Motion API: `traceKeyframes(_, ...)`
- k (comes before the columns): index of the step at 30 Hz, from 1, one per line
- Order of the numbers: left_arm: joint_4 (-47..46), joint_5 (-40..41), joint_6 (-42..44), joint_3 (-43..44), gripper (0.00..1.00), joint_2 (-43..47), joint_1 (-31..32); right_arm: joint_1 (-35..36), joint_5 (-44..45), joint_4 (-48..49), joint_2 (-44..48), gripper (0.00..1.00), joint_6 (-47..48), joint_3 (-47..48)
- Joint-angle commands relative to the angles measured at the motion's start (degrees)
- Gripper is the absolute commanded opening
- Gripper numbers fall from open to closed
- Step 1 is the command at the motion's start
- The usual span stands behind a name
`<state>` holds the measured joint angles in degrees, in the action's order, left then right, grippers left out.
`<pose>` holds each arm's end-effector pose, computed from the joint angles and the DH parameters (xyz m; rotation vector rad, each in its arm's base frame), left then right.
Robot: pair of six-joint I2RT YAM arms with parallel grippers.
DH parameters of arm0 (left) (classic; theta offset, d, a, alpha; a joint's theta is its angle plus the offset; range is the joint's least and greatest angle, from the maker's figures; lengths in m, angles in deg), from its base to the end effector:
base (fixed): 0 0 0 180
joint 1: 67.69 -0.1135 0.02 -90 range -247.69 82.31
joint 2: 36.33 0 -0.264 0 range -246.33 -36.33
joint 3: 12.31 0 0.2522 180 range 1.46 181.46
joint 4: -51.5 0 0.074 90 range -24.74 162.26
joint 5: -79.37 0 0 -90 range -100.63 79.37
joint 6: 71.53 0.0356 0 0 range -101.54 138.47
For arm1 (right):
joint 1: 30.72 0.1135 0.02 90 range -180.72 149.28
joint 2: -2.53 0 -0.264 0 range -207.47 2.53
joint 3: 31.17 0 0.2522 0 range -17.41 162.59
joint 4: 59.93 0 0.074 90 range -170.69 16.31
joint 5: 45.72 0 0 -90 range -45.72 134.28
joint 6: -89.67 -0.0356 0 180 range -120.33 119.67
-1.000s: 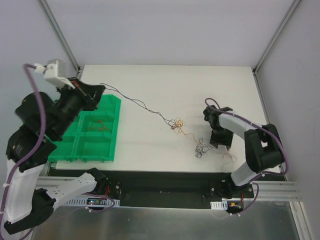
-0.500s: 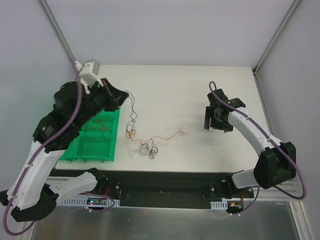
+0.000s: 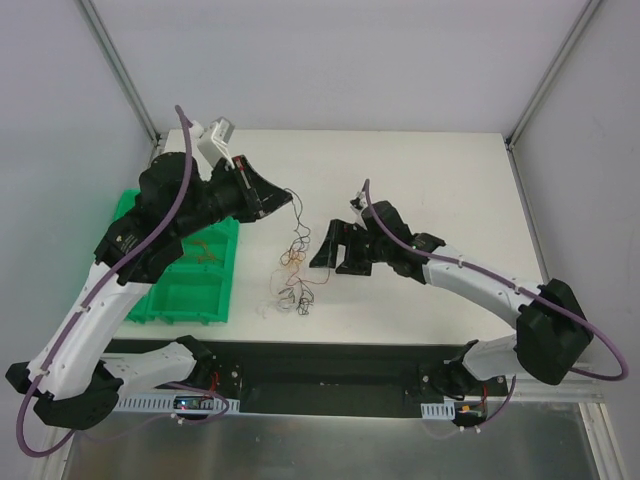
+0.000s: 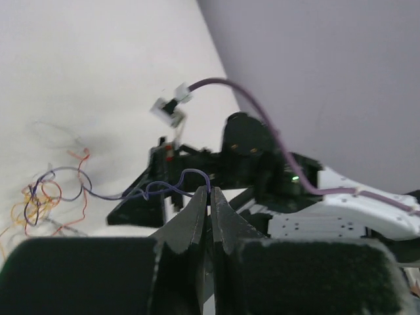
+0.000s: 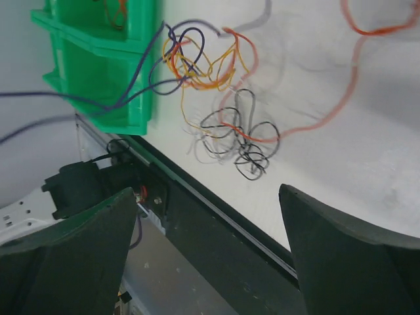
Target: Untangle the cables
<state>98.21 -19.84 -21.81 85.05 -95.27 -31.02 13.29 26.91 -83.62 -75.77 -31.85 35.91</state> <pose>0.1485 -0.1177 0.4806 0.0704 1.8485 -1.1093 0.2101 0.2177 0.2611 -0.4419 2.3165 1.0348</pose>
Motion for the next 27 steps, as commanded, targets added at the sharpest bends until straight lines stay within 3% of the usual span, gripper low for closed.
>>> traceKeyframes(1, -6.31, -5.28, -3.06, 5.79, 0.0, -0.91, -0.28, 1.52, -3.12, 14.84, -1.15, 0.96, -7.92, -1.19)
traceKeyframes(2, -6.75, -5.9, -3.23, 6.14, 0.0, -1.35, -0.28, 1.52, -2.59, 16.33, -0.98, 1.0, -9.15, -1.98)
traceKeyframes(3, -7.19, -6.25, -3.41, 6.49, 0.0, -1.44, -0.28, 1.43, -1.98, 16.96, -0.8, 0.96, -9.86, -2.34)
traceKeyframes(18, -11.15, -10.03, -5.17, 9.92, 0.0, -4.34, -0.28, -0.68, 4.53, 17.05, 2.89, 0.96, -13.2, -6.29)
traceKeyframes(27, -13.08, -12.58, -6.84, 9.92, 0.0, -5.48, -0.28, -0.24, -1.0, 20.38, 0.0, 0.96, -12.06, -4.37)
